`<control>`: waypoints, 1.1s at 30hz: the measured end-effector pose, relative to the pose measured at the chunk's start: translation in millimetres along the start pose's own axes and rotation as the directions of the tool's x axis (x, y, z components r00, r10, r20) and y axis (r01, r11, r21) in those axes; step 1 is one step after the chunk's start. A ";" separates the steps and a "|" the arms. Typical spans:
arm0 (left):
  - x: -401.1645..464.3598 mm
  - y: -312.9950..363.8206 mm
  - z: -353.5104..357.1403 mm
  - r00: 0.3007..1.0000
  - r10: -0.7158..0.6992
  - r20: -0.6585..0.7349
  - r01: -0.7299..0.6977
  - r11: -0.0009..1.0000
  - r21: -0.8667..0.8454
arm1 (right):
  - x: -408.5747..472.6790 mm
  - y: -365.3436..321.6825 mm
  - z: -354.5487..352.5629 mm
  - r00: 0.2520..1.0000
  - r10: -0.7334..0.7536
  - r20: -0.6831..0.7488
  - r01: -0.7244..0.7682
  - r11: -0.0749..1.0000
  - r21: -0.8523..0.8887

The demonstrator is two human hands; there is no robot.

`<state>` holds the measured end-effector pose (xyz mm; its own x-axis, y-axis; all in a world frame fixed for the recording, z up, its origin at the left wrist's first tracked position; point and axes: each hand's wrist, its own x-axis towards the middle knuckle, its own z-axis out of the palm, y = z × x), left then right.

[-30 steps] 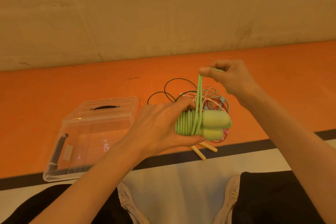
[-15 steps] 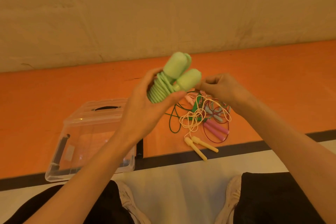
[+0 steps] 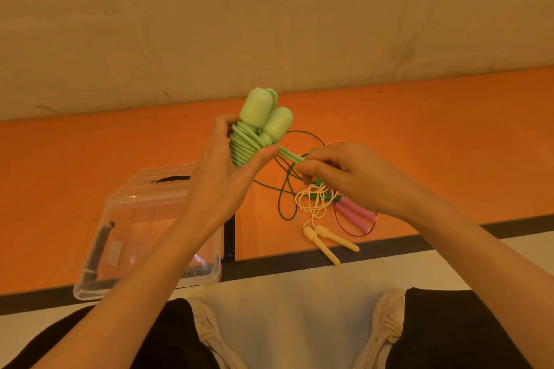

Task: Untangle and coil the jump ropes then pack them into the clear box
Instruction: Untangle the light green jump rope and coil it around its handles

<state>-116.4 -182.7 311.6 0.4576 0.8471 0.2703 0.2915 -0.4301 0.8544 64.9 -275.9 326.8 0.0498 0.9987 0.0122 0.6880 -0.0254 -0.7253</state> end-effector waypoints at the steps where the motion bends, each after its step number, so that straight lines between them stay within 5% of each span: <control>1: -0.2 0.2 0.1 0.999 0.039 -0.008 -0.039 0.998 0.041 | -0.5 -2.1 -2.6 1.000 -0.006 -0.030 0.005 1.000 -0.023; 7: 2.1 2.4 0.4 0.980 0.194 -0.035 -0.180 0.954 0.239 | -4.2 -7.2 -13.9 0.999 -0.003 -0.050 0.000 0.997 -0.073; 13: 2.8 -5.5 1.7 0.958 0.277 0.067 -0.269 0.797 0.541 | -9.1 -12.0 -12.6 0.999 -0.002 0.034 0.003 1.000 -0.004; 22: -10.9 11.6 14.0 0.960 0.252 0.125 -0.281 0.846 0.452 | -12.8 -28.8 -9.2 0.991 -0.111 0.071 0.083 0.946 0.314; 26: -7.5 4.0 13.4 0.989 0.102 0.104 -0.117 0.982 0.151 | -15.7 -30.7 -18.0 0.980 -0.130 0.152 0.062 0.921 0.385; 29: -6.6 2.4 12.2 0.992 0.073 0.106 -0.073 0.997 -0.004 | -8.4 -24.2 -17.0 0.987 -0.068 -0.145 0.125 0.893 0.431; 33: -8.5 1.3 13.9 0.992 0.041 0.118 -0.039 0.999 -0.019 | 1.3 -15.5 -9.8 0.852 -0.082 -0.516 0.226 0.948 0.223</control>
<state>-108.2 -194.8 304.2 0.5648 0.7862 0.2509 0.2575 -0.4568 0.8515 61.4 -274.6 344.9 0.3599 0.8303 0.4255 0.5021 0.2120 -0.8384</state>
